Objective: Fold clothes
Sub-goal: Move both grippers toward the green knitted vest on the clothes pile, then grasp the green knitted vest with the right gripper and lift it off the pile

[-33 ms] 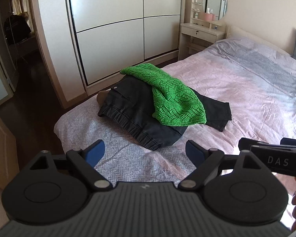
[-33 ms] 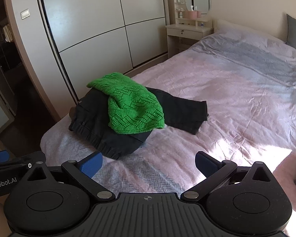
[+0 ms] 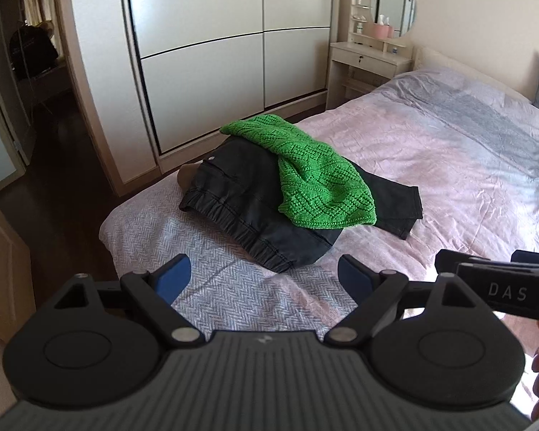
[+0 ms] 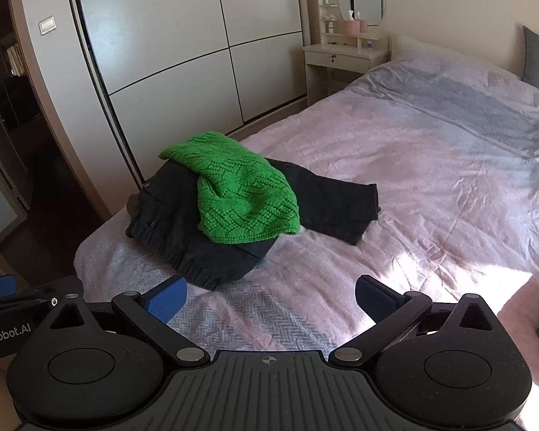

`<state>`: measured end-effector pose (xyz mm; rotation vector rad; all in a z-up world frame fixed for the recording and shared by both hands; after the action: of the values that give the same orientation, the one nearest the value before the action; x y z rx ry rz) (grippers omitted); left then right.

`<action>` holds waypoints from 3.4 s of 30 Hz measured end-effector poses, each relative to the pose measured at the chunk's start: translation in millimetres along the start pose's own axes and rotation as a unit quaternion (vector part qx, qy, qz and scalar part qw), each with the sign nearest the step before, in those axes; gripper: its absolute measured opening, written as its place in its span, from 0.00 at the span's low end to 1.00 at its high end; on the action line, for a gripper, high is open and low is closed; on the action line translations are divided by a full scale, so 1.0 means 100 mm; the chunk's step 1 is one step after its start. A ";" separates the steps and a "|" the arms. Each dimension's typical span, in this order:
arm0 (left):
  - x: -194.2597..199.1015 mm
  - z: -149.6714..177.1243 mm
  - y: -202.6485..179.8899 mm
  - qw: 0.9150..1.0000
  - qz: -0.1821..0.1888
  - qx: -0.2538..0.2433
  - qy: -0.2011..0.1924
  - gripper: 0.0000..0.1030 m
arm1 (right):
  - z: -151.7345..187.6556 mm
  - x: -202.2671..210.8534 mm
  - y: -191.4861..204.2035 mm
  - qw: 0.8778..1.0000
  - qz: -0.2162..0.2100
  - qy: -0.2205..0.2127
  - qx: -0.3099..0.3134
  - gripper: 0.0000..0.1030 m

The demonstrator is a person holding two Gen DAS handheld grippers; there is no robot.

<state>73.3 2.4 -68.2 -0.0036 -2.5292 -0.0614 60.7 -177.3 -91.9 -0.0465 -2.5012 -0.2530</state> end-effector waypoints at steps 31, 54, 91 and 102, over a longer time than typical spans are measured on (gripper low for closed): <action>0.22 0.23 0.33 1.000 0.020 -0.024 0.002 0.84 | 0.04 -0.25 0.15 1.000 -0.017 0.002 -0.015 0.99; -0.75 -0.07 0.26 0.988 0.114 -0.093 0.055 0.84 | 0.00 -0.66 -0.14 0.998 0.005 0.034 -0.060 0.99; -2.94 -0.94 -0.02 0.971 0.174 -0.117 0.114 0.84 | -0.16 -2.33 -0.56 0.908 -0.005 0.081 -0.411 0.99; -3.57 -1.03 -0.25 0.963 0.190 -0.126 0.140 0.84 | 0.23 -3.04 -1.01 0.819 0.012 0.078 -0.568 0.80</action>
<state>423.8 -23.2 -190.2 -0.5434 -2.1813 -0.2139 284.0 -264.4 -305.5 -0.5101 -1.8321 -1.6135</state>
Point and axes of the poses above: each gripper's, at about its wrist camera, not at the fingertips, and x roughly against the way its jaws point, y to its left, z to its underside, the point moved 10 cm from there along -x, roughly the way its jaws point, and after that the axes turned 8 degrees about -y, right-handed, at the moved point
